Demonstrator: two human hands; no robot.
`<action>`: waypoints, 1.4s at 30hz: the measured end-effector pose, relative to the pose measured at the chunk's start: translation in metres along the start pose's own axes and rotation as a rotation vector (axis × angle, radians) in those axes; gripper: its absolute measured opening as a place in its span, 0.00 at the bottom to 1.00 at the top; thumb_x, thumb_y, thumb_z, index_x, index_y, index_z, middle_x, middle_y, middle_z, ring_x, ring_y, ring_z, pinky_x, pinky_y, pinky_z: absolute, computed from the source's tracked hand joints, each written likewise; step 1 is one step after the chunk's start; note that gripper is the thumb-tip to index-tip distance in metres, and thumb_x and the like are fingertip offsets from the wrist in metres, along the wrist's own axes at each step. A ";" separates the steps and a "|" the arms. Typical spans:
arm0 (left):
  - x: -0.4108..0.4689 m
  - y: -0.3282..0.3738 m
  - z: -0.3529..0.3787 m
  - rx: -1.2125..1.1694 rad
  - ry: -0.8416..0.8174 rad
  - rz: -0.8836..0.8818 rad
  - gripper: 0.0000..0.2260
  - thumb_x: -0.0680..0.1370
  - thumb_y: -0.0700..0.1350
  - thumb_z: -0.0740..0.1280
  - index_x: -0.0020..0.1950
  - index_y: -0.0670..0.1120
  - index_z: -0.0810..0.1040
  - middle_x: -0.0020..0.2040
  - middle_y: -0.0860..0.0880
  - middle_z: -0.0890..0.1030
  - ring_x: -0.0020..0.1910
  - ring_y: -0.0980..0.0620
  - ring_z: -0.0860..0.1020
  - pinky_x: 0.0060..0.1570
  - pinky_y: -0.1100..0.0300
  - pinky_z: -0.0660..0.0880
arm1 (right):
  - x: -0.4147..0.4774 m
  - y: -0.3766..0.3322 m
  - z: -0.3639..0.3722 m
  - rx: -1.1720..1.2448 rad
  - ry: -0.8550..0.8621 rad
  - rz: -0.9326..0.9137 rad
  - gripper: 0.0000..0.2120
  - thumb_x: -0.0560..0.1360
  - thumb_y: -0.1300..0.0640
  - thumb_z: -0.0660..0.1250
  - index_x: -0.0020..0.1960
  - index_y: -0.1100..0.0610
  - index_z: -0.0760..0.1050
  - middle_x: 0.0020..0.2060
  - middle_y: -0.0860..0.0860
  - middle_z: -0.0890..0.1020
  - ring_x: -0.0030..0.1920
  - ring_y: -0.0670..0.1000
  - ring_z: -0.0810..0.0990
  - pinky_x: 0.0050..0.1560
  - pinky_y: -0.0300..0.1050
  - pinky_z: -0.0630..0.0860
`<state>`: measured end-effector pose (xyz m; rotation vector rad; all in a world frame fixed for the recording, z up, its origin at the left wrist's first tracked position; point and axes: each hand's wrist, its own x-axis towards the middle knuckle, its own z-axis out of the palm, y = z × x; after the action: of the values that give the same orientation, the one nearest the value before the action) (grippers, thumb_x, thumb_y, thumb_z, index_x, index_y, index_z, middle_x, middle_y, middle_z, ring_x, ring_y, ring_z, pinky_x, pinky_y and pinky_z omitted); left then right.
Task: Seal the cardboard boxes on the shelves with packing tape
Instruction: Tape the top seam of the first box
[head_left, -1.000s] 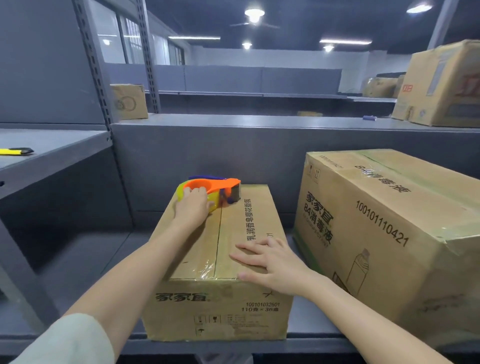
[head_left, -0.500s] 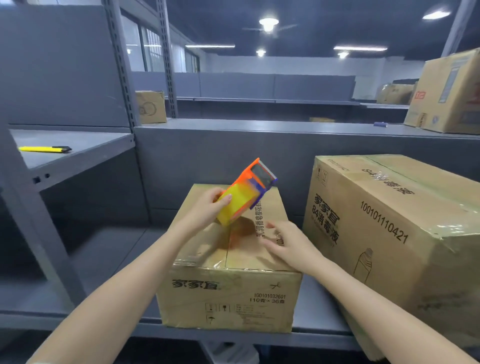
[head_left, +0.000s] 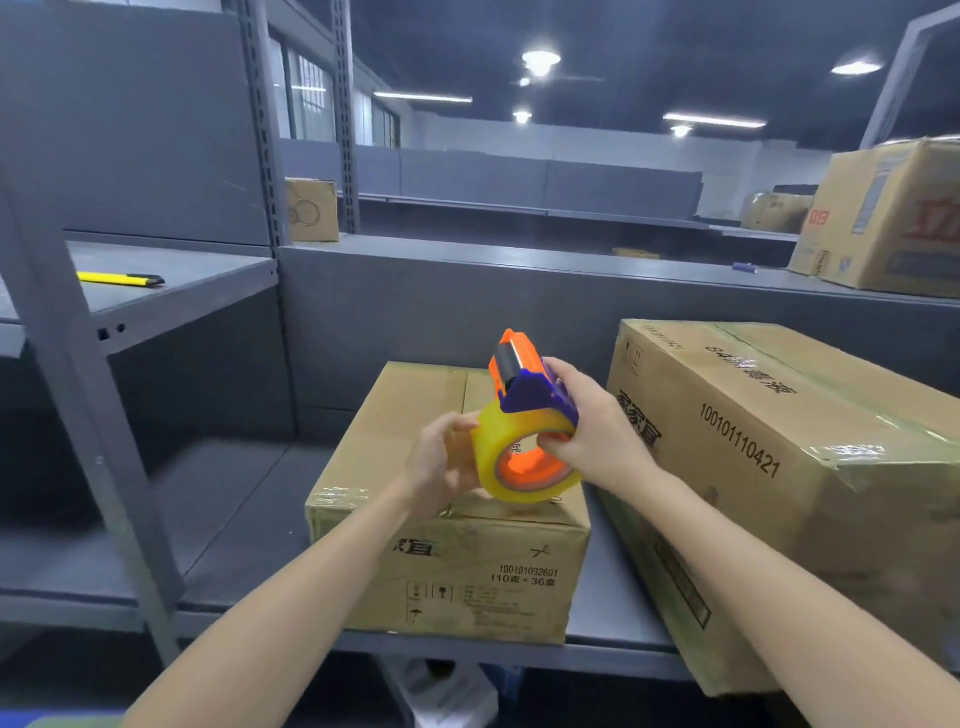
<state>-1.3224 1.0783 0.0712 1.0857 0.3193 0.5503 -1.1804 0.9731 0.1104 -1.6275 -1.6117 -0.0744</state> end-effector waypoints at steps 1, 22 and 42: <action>0.000 0.002 0.003 0.047 0.007 0.015 0.15 0.77 0.43 0.53 0.53 0.43 0.79 0.45 0.44 0.82 0.42 0.48 0.80 0.44 0.55 0.76 | 0.003 -0.002 -0.006 -0.034 0.005 -0.005 0.36 0.64 0.64 0.73 0.69 0.54 0.65 0.56 0.52 0.77 0.56 0.52 0.75 0.56 0.47 0.73; -0.033 0.054 -0.020 -0.049 0.258 -0.336 0.04 0.76 0.35 0.65 0.47 0.34 0.75 0.37 0.38 0.82 0.35 0.45 0.82 0.39 0.56 0.81 | 0.020 -0.003 0.007 -0.500 -0.325 -0.075 0.37 0.67 0.56 0.74 0.71 0.50 0.60 0.62 0.49 0.74 0.58 0.49 0.73 0.44 0.38 0.72; -0.030 0.041 -0.038 0.210 0.437 -0.274 0.05 0.76 0.35 0.59 0.42 0.38 0.73 0.23 0.48 0.75 0.25 0.53 0.79 0.55 0.50 0.76 | 0.031 -0.014 0.019 -0.765 -0.362 -0.309 0.37 0.72 0.51 0.66 0.75 0.44 0.51 0.56 0.49 0.77 0.46 0.49 0.75 0.32 0.36 0.66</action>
<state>-1.3768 1.1038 0.0907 1.0941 0.9113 0.5114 -1.1961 1.0072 0.1223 -2.0050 -2.2854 -0.6587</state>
